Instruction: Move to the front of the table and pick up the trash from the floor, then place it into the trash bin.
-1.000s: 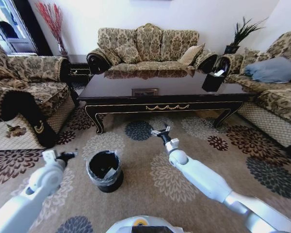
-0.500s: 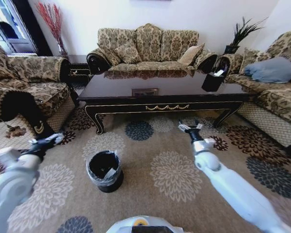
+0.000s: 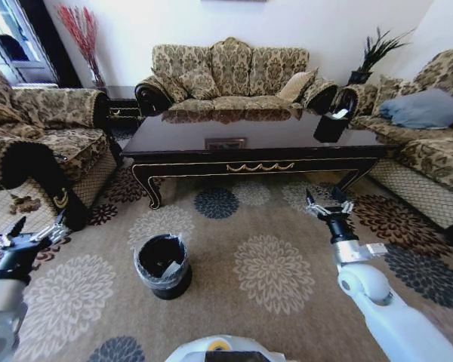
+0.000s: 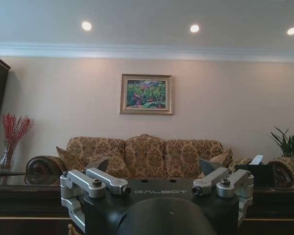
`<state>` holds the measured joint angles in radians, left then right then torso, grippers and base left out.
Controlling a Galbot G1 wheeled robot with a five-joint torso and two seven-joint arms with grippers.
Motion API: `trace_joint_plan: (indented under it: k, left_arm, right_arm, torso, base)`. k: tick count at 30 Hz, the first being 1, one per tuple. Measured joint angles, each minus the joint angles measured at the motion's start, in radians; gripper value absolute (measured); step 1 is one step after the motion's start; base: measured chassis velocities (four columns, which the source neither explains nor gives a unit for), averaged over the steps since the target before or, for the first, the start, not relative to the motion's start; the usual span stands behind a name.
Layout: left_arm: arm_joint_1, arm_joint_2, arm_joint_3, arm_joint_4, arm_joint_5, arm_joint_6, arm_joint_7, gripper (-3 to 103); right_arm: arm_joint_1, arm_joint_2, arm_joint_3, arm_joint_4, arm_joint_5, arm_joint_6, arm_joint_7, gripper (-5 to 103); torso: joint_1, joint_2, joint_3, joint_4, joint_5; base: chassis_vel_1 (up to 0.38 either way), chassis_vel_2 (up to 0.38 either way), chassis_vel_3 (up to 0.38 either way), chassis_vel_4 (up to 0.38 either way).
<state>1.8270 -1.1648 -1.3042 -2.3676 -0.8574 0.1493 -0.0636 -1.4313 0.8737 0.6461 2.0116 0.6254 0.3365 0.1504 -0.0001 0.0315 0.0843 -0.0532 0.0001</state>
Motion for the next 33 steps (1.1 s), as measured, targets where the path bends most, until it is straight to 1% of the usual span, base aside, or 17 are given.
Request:
trace_joint_plan:
  k: [4,8,12,20,26,29,33]
  left_arm:
    - [0.002,0.000,0.020,-0.023,0.005,0.012,0.000,100]
    - [-0.010,0.009,0.049,-0.037,0.027,0.019,-0.009,100]
    - [-0.021,-0.001,0.085,-0.040,0.073,0.019,-0.030,100]
    - [-0.033,-0.006,0.105,-0.046,0.081,0.019,-0.027,100]
    - [-0.042,-0.006,0.121,-0.056,0.086,0.017,-0.017,100]
    - [-0.056,-0.010,0.148,-0.047,0.124,0.004,-0.005,100]
    - [-0.068,-0.013,0.177,-0.046,0.127,0.002,-0.003,100]
  right_arm:
    - [-0.016,0.002,0.005,0.008,-0.002,-0.004,-0.009,100]
    - [-0.030,0.001,0.012,0.012,-0.008,0.001,-0.026,100]
    - [-0.055,0.017,0.026,0.020,-0.031,0.009,-0.031,100]
    - [-0.087,0.028,0.050,0.023,-0.048,0.024,-0.043,100]
    - [-0.103,0.033,0.071,0.019,-0.052,0.030,-0.047,100]
    - [-0.106,0.040,0.078,0.009,-0.058,0.033,-0.047,100]
    - [-0.108,0.046,0.082,0.004,-0.062,0.035,-0.047,100]
  torso:
    - [0.000,0.000,0.000,-0.0002,0.0000]
    - [0.000,0.000,0.000,-0.0003,-0.0001]
    - [0.000,0.000,0.000,-0.0002,-0.0001]
    - [0.000,0.000,0.000,-0.0002,-0.0001]
    - [0.000,0.000,0.000,-0.0001,-0.0001]
    - [0.000,0.000,0.000,-0.0002,-0.0001]
    - [0.000,0.000,0.000,-0.0003,-0.0001]
  base:
    - [0.000,0.000,0.000,0.000]
    - [0.000,0.000,0.000,0.000]
    - [0.000,0.000,0.000,0.000]
    - [0.033,-0.028,-0.025,0.030]
    - [0.159,-0.156,-0.164,0.146]
    - [0.249,-0.250,-0.233,0.238]
    - [0.289,-0.305,-0.280,0.276]
